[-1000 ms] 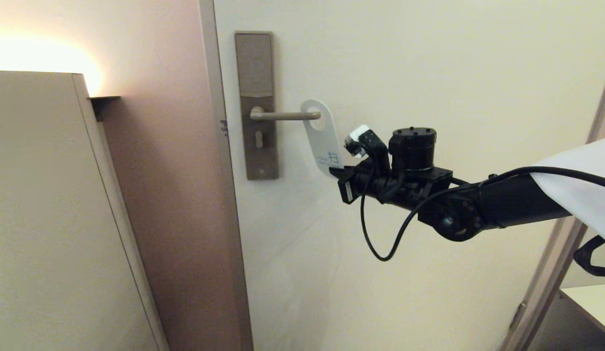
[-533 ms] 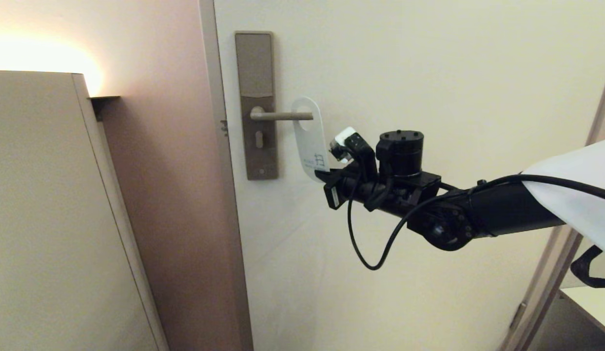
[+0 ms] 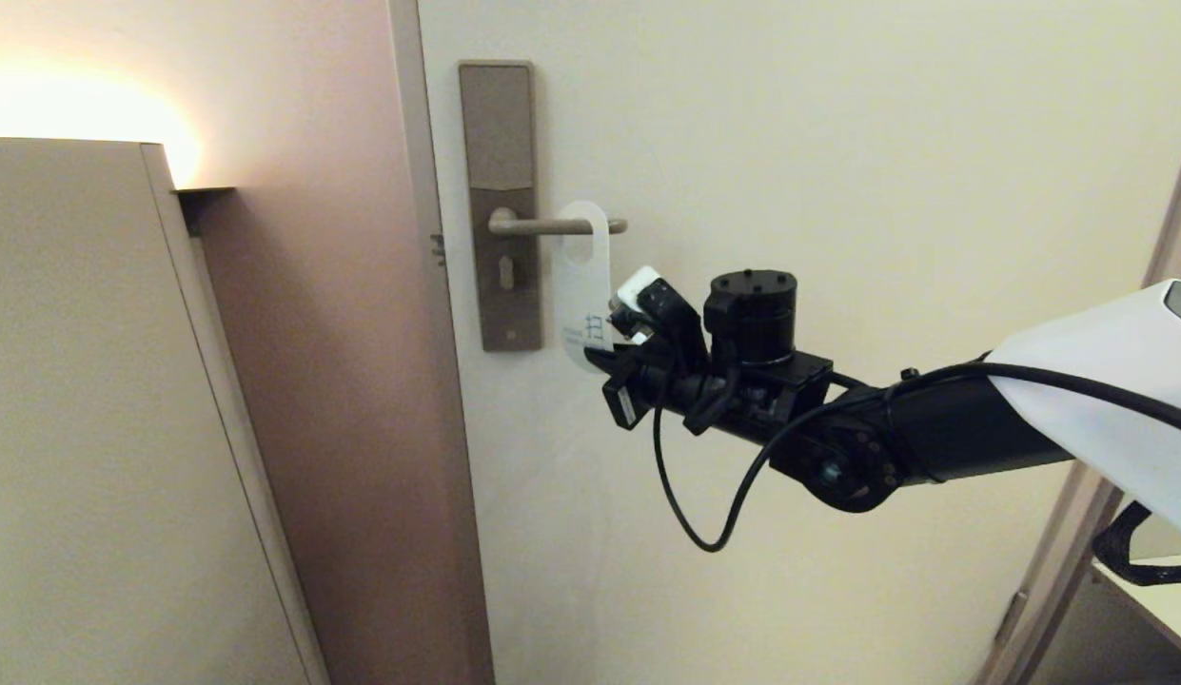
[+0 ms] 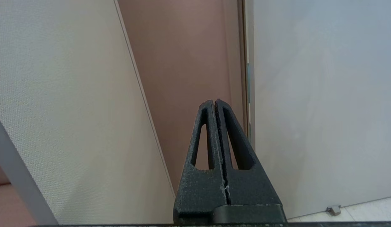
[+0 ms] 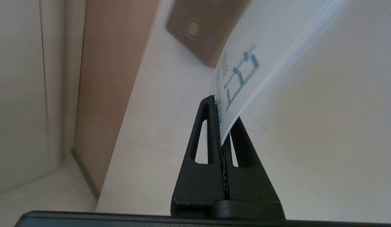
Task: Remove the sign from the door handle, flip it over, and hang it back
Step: Hang the sign back with the other side facing out
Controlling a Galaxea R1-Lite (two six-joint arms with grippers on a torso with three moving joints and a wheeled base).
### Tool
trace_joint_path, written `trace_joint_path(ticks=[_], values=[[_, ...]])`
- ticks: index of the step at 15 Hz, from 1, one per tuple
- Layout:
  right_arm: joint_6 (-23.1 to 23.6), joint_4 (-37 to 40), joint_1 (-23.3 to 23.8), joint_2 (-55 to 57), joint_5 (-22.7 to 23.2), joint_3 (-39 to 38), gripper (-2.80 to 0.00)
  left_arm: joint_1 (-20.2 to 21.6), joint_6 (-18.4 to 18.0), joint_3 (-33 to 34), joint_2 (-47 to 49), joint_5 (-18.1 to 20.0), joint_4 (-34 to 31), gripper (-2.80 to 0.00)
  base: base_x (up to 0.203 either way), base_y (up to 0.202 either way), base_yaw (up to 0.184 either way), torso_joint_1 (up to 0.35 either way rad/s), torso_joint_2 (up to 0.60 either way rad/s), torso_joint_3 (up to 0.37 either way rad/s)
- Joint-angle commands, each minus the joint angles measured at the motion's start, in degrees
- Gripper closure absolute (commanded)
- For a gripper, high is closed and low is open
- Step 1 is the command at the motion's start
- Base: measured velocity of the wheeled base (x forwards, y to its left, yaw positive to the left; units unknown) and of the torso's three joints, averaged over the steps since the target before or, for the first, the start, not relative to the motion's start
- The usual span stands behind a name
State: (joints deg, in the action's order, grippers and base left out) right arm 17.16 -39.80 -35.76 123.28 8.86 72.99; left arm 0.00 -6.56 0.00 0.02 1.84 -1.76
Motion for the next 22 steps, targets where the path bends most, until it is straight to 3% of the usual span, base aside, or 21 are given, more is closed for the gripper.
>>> trace_joint_path(ticks=[1,12,13,22], values=[[1.5,-0.1,-1.0,0.6,0.1,0.0,0.0,0.0,0.0,0.0,0.0,0.0,0.0,0.0,0.0,0.0,0.0,0.0,0.0,0.0],[1.8,-0.2,-1.9,1.8,0.1,0.3,0.0,0.0,0.0,0.0,0.0,0.0,0.0,0.0,0.0,0.0,0.0,0.0,0.0,0.0],[1.7,-0.4,-1.9,1.8,0.1,0.3,-2.8,0.0,0.0,0.0,0.0,0.0,0.0,0.0,0.0,0.0,0.0,0.0,0.0,0.0],[1.5,-1.3,-1.4,1.6,0.1,-0.6,-2.8,0.0,0.0,0.0,0.0,0.1,0.0,0.0,0.0,0.0,0.0,0.0,0.0,0.0]])
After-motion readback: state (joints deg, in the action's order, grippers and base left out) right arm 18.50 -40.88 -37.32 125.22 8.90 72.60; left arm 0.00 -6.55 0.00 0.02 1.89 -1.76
